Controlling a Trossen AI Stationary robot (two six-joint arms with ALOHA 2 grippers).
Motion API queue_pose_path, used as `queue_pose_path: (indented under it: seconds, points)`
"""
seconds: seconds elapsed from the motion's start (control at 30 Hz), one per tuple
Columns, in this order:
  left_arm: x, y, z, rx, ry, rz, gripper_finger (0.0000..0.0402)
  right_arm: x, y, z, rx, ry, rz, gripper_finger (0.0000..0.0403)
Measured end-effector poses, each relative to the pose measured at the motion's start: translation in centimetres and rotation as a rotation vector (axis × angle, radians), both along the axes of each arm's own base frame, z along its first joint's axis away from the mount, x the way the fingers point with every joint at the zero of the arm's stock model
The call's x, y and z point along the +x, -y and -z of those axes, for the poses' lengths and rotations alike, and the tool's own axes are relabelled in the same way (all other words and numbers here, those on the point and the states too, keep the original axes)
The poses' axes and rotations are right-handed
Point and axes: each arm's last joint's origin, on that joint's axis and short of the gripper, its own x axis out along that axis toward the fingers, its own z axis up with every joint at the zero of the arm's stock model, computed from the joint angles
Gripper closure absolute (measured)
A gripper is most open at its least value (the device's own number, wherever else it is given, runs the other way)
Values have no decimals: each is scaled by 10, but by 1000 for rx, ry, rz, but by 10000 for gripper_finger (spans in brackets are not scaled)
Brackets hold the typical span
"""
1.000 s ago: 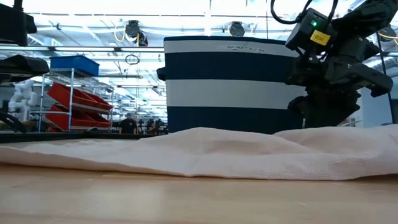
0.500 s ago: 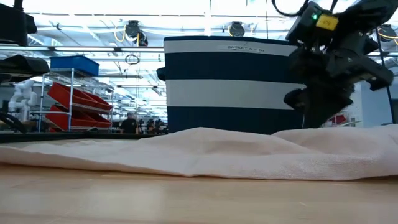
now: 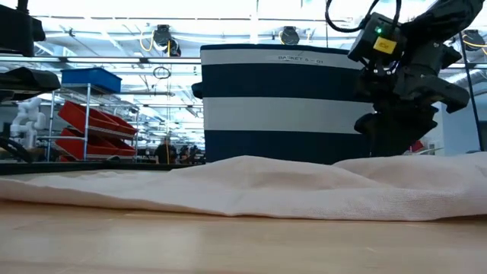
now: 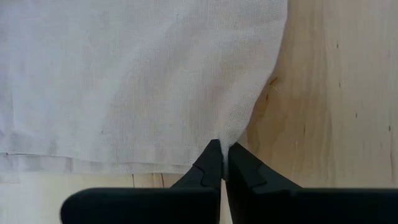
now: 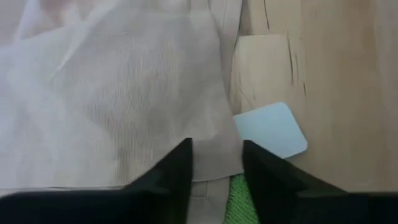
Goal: Fold towel
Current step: Fold the light brown towel
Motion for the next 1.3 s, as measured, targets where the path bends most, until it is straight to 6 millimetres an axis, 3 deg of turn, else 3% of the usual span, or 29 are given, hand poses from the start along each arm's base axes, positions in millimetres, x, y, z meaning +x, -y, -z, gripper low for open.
queue_pose_path:
  seconds: [0.13, 0.27, 0.43, 0.67, 1.0, 1.2, 1.3]
  points:
    - [0, 0, 0, -1, 0, 0, 396, 1, 2, 4, 34, -25, 25, 225]
    - [0, 0, 0, -1, 0, 0, 396, 3, 2, 12, 60, -62, 9, 218]
    - [0, 0, 0, -1, 1, 0, 396, 6, 2, 20, 56, -77, -32, 264]
    - [0, 0, 0, -1, 1, 1, 396, 5, 1, 14, 48, -40, -58, 354]
    - [0, 0, 0, -2, 1, 1, 396, 2, 1, 3, 37, 7, -64, 333]
    - [1, 0, 0, -2, 1, -1, 396, 1, -2, 4, 16, -4, -105, 393]
    - [1, 0, 0, -2, 1, -1, 396, 1, -2, 4, 0, -2, -102, 395]
